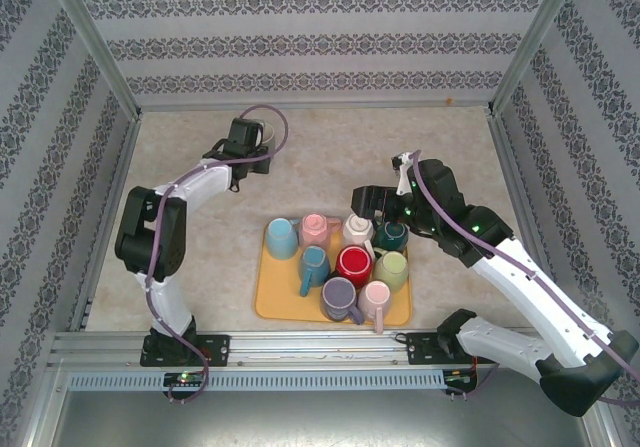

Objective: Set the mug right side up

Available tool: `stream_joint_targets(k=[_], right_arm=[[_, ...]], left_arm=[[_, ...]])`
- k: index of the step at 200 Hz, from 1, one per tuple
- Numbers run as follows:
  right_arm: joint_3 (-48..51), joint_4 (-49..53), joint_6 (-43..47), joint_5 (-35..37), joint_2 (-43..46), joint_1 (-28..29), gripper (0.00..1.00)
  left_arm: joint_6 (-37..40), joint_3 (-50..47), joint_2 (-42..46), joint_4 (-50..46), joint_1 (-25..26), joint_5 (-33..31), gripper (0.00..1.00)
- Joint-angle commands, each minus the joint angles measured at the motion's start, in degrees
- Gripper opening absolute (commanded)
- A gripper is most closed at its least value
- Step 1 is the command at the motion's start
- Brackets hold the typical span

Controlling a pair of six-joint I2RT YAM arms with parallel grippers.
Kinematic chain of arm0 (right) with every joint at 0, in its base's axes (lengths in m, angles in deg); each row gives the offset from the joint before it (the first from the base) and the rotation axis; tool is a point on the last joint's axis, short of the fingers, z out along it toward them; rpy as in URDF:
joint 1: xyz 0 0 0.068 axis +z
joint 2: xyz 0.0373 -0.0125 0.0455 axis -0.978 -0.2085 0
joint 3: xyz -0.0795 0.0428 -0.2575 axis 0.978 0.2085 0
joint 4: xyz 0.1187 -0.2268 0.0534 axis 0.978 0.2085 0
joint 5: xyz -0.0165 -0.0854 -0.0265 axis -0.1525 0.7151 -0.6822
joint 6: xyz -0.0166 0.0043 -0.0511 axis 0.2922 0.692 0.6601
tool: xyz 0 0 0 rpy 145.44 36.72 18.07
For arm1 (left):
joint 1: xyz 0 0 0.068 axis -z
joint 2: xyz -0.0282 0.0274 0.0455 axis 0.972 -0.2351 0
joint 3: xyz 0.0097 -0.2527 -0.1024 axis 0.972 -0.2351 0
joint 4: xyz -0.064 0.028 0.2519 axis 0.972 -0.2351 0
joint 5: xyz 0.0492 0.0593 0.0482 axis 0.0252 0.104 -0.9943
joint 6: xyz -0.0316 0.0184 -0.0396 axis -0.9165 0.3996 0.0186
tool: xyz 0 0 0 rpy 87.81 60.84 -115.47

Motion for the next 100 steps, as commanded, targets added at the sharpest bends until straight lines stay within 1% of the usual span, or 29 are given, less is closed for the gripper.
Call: stream_joint_targets(k=[1, 33, 71, 100], right_arm=[[1.1, -0.4, 0.9, -1.1, 0.2, 0.5, 0.92], [1.0, -0.6, 0.8, -1.3, -0.3, 0.4, 0.91], [0.4, -0.4, 1.1, -1.1, -1.2, 0.4, 0.92], [0.1, -0.5, 1.4, -0.7, -1.8, 0.4, 0.92]], left_arm=[[2.1, 5.8, -2.1, 4.1, -1.4, -1.2, 0.0], [3.9, 7.7, -4.7, 4.3, -1.8, -1.7, 0.0], [3.5, 8.8, -7.4, 4.3, -3.3, 0.2, 0.0], [3.1, 10.8, -9.3, 2.6, -3.4, 1.2, 0.05]])
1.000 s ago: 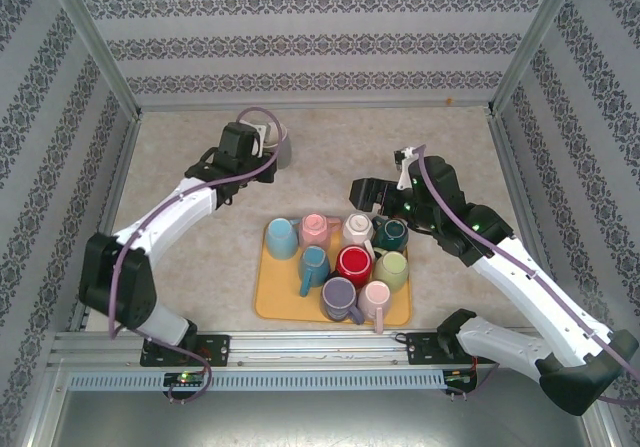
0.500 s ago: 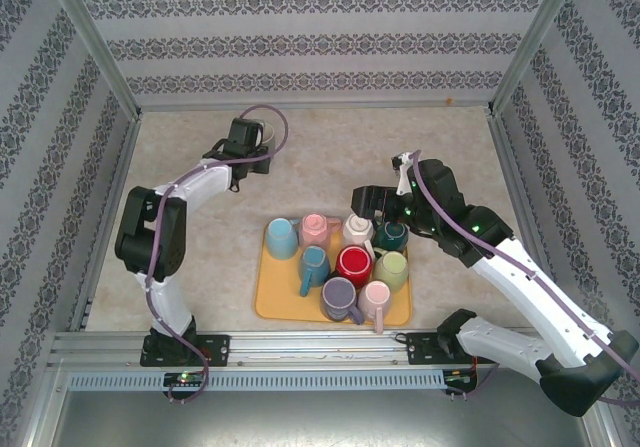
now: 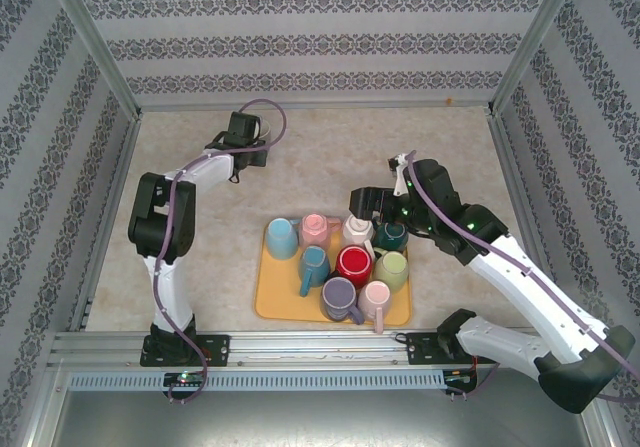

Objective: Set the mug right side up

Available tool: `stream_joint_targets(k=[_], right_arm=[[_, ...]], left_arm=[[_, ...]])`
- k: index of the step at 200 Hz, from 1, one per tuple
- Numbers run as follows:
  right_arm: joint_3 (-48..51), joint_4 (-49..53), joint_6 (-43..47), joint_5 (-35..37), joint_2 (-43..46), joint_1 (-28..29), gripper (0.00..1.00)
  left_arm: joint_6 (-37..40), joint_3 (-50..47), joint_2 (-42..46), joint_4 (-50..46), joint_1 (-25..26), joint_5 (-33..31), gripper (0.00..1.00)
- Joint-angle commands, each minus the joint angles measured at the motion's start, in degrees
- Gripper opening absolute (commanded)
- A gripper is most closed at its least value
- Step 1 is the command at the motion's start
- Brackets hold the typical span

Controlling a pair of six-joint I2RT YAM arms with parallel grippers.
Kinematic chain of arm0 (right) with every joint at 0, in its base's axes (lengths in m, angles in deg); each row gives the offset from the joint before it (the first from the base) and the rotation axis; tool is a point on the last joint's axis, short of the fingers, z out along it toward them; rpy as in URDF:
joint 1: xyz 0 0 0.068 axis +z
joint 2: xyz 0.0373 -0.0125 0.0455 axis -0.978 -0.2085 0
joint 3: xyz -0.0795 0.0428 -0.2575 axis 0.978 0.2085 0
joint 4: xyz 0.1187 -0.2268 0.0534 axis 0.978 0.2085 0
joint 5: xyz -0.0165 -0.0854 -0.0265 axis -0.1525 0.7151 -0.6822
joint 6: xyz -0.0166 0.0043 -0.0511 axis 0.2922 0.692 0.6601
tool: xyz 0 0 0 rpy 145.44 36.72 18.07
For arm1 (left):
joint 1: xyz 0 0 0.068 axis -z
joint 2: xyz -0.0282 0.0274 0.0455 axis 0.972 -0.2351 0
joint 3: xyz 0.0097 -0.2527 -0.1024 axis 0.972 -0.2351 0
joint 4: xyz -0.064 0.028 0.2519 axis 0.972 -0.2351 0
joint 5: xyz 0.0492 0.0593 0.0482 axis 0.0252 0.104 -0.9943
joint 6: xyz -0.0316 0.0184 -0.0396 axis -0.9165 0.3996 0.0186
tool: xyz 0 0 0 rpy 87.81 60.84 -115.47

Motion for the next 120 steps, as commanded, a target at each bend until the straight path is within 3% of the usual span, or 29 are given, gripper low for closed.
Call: stream_joint_targets(k=[1, 91, 120], right_arm=[[-0.3, -0.4, 1.2, -0.3, -0.4, 0.3, 0.92], [0.7, -2.3, 2.6, -2.1, 2.1, -1.8, 0.96], [-1.3, 0.3, 4.2, -2.3, 2.0, -2.2, 0.96]], left_arm=[[0.6, 3.5, -0.8, 2.5, -0.5, 0.9, 0.05], [-2.1, -2.7, 4.4, 4.6, -0.7, 0.0, 0.47], [-3.9, -4.9, 7.9, 4.9, -0.7, 1.8, 0.54]])
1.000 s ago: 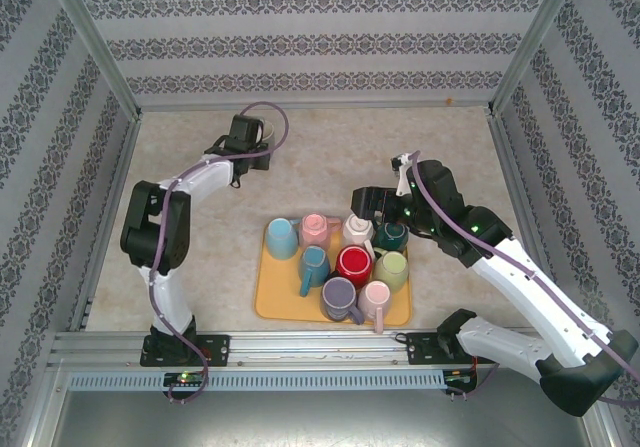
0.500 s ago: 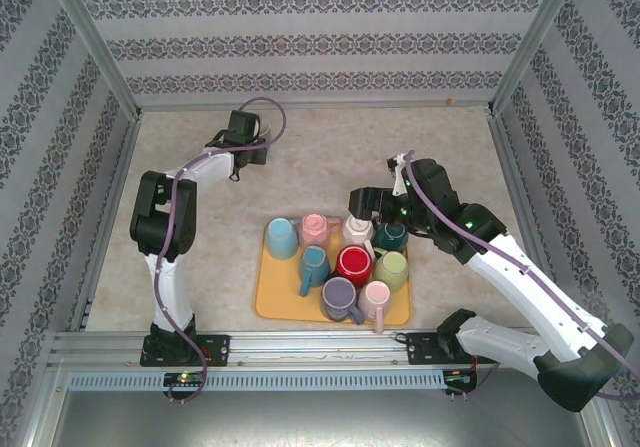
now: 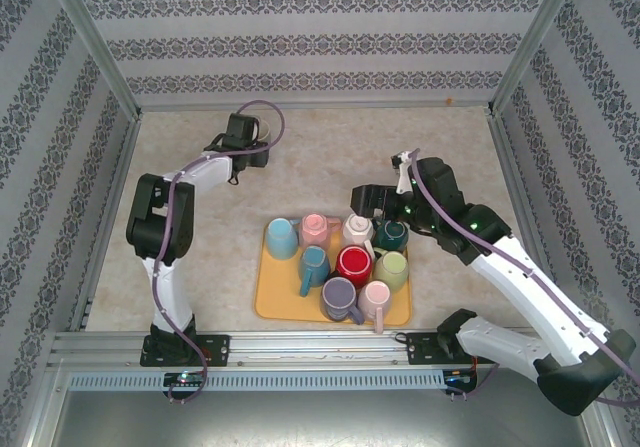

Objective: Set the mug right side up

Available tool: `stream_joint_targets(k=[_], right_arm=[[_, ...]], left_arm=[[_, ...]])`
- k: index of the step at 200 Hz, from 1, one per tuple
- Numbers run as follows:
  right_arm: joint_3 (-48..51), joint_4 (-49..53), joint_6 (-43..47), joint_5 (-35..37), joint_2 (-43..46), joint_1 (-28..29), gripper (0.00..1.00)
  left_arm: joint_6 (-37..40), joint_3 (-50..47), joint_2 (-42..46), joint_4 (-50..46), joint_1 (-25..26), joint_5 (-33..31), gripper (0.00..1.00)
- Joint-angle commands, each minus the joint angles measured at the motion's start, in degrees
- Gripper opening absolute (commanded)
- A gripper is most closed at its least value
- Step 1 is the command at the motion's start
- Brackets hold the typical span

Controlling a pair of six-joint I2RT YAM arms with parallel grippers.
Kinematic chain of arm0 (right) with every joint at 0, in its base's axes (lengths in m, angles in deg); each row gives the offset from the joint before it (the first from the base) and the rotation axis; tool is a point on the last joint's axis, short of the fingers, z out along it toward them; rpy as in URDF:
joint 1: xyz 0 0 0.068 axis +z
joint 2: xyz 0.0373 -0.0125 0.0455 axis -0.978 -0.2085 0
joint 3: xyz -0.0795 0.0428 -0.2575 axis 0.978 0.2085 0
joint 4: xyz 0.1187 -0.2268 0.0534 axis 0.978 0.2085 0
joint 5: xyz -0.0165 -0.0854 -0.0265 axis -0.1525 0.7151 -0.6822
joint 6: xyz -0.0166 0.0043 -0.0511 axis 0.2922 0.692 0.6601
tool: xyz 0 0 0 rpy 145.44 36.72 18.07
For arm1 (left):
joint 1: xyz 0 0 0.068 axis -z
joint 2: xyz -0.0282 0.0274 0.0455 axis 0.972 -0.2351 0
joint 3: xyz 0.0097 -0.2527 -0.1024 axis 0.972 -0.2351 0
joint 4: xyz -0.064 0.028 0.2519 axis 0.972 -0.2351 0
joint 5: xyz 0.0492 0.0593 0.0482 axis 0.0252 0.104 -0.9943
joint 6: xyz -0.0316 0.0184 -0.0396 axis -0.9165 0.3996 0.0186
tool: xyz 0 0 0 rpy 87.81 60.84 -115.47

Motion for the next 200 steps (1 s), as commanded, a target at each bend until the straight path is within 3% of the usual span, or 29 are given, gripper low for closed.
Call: stream_joint_targets(k=[1, 46, 86, 128, 161, 200], right_arm=[[-1.4, 1.4, 2.5, -1.2, 0.6, -0.5, 0.96], [-6.5, 9.8, 4.7, 0.0, -1.5, 2.2, 0.95], [-10.1, 20.9, 6.2, 8.0, -8.5, 13.9, 0.92], [-13.8, 23.4, 5.0, 11.3, -17.3, 22.7, 0.91], [-17.7, 22.4, -2.0, 11.1, -24.2, 25.1, 0.89], [-25.2, 24.3, -11.2, 13.0, -33.8, 25.7, 0.88]], left_arm=[[-2.2, -1.6, 5.3, 2.9, -0.7, 1.2, 0.54], [-4.4, -2.5, 15.7, -2.2, -0.7, -1.8, 0.59], [-11.2, -0.3, 27.4, -15.1, 1.7, 3.0, 0.58], [-14.1, -8.2, 40.0, -21.6, 6.6, 4.8, 0.57], [-14.8, -16.7, 48.9, -24.2, 6.6, 3.8, 0.58], [-15.2, -21.9, 56.7, -25.3, 6.6, -2.8, 0.6]])
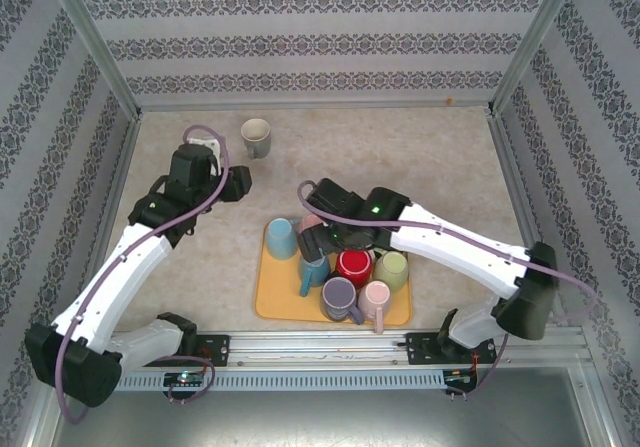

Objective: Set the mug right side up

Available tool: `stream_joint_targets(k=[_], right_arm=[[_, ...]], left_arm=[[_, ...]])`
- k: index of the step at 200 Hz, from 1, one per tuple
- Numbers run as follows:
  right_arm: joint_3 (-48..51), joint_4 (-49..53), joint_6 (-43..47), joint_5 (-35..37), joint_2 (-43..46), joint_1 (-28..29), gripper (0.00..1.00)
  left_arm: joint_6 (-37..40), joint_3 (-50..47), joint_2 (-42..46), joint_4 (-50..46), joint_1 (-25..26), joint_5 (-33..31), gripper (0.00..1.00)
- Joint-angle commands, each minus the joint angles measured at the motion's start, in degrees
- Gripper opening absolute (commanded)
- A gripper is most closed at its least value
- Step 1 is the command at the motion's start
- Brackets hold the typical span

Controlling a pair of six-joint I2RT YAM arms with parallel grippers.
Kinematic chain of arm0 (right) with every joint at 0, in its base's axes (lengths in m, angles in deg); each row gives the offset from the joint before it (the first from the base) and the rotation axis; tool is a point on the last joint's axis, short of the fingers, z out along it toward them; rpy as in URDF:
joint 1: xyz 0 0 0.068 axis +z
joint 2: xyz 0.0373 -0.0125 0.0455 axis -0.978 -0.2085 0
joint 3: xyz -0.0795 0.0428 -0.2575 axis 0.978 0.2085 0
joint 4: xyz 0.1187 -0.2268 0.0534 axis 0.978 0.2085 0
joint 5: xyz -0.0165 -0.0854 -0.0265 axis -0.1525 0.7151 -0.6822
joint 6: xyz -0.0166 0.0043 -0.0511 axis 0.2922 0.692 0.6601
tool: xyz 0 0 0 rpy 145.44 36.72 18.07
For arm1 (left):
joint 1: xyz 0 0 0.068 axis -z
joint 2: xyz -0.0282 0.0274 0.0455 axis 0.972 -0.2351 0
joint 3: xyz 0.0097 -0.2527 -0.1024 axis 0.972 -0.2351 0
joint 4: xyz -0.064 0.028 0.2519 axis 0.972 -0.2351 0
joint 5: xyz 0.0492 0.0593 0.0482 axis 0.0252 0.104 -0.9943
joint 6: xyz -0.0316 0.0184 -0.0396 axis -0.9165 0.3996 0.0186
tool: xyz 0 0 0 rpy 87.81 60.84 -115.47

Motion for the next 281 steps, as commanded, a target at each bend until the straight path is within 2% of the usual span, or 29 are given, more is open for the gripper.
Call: stream_joint_targets(k=[1, 20, 42, 75, 102, 124, 163, 190, 213, 239, 281], right_arm=[[-5.2, 2.1, -7.9, 2.9, -5.0, 0.7, 0.88], [-11.6, 1.3, -4.4, 0.9, -10.7, 2.1, 0.87], [-22.4, 6.5, 4.5, 0.6, -19.7, 3.1, 0.88], [-32.7, 9.9, 19.3, 1.8, -28.4, 3.8, 0.91], [-33.1, 9.1, 35.3, 5.7, -31.6, 3.8, 0.95], [-30.3, 5.1, 46.3, 4.9, -31.2, 3.8, 0.98], [-33.5, 8.9, 57.9, 1.9, -35.7, 2.2, 0.98], [-33.3, 9.9, 61.5, -0.4, -38.1, 0.5, 0.93], [-34.0, 9.5, 63.3, 3.8, -40.2, -0.8, 0.94], [-36.4, 9.4, 62.8, 3.9, -42.1, -2.3, 0.94], [-38.9, 9.5, 62.6, 0.4, -45.0, -2.6, 0.92]], left_arm=[[-1.2, -2.1, 4.8, -1.8, -0.2, -5.3, 0.6], [-0.9, -5.1, 8.7, 0.1, -0.2, -8.7, 0.62], [-1.9, -6.9, 11.6, 0.6, -0.1, -11.7, 0.62], [-1.7, -6.9, 14.2, -1.1, 1.9, -20.7, 0.63], [-0.6, -7.3, 16.0, -0.7, 3.0, -22.8, 0.63], [-0.4, -7.5, 16.4, -0.7, 3.5, -23.3, 0.64], [0.2, -6.9, 16.2, -0.5, 3.6, -21.5, 0.64], [1.3, -7.2, 16.0, 0.2, 3.7, -19.6, 0.64], [1.7, -7.1, 15.6, 0.6, 4.0, -18.6, 0.64], [2.2, -7.3, 15.2, 1.1, 4.2, -17.4, 0.64], [2.7, -7.5, 15.3, 1.5, 4.3, -17.5, 0.64]])
